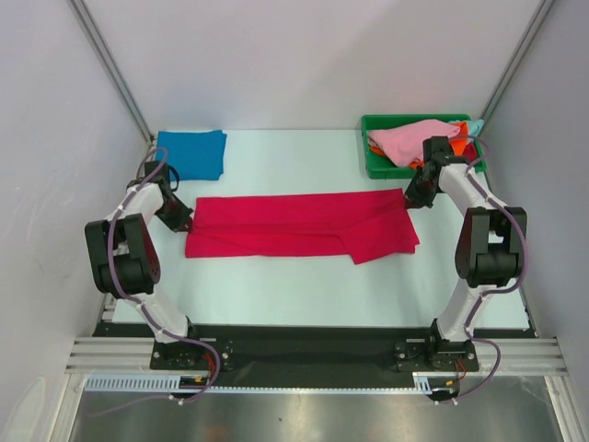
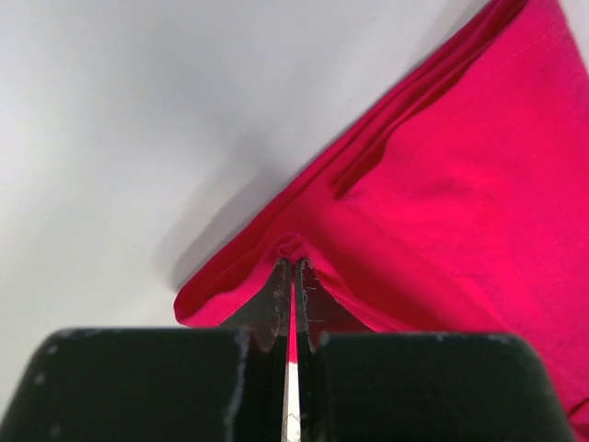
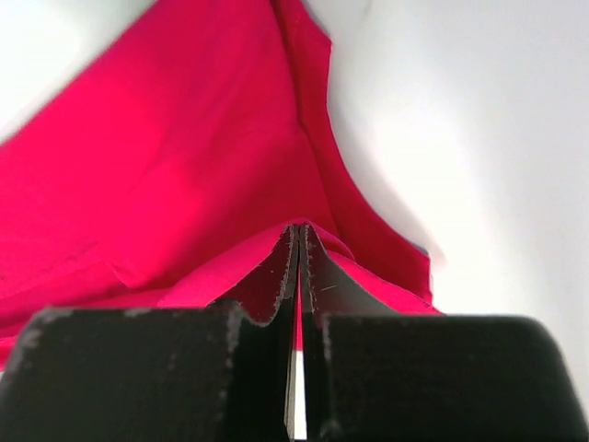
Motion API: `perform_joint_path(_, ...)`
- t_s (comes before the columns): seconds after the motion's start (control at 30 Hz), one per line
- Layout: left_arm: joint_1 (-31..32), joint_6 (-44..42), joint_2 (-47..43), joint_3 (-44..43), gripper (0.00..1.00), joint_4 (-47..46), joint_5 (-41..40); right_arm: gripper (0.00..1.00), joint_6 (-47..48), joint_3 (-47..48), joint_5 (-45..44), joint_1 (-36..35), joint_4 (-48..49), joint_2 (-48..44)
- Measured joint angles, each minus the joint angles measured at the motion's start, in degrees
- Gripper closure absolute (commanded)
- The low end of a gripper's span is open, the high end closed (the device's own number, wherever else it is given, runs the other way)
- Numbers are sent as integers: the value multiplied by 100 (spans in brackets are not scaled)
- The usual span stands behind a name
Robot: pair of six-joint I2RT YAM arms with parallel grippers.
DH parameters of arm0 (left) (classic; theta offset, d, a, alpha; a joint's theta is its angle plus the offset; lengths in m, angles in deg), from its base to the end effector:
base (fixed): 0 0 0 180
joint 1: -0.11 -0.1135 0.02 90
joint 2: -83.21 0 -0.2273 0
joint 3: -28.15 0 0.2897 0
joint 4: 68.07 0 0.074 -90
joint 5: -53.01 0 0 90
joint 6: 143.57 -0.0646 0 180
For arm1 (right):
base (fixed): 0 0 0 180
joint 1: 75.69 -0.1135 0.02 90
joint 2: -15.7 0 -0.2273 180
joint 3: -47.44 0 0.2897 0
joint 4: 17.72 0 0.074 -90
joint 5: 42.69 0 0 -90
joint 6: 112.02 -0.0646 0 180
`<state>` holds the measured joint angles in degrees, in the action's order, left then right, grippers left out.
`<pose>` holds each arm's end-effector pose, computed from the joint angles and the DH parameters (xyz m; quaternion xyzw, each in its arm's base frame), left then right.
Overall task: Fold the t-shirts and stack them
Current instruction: Fold the tshirt
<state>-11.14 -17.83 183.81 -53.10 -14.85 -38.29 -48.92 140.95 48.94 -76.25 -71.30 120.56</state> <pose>0.3691 0.0749 0.1087 -0.3956 0.9058 -0.0212 0.1504 0.4210 0.0060 0.1507 0.2194 0.9511 0.0650 0.2075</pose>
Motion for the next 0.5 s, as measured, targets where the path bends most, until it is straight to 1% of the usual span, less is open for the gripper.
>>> perform_joint_path(0.5, 44, -31, 483, -444, 100, 42, -9, 100, -2, 533, 131, 153, 0, 494)
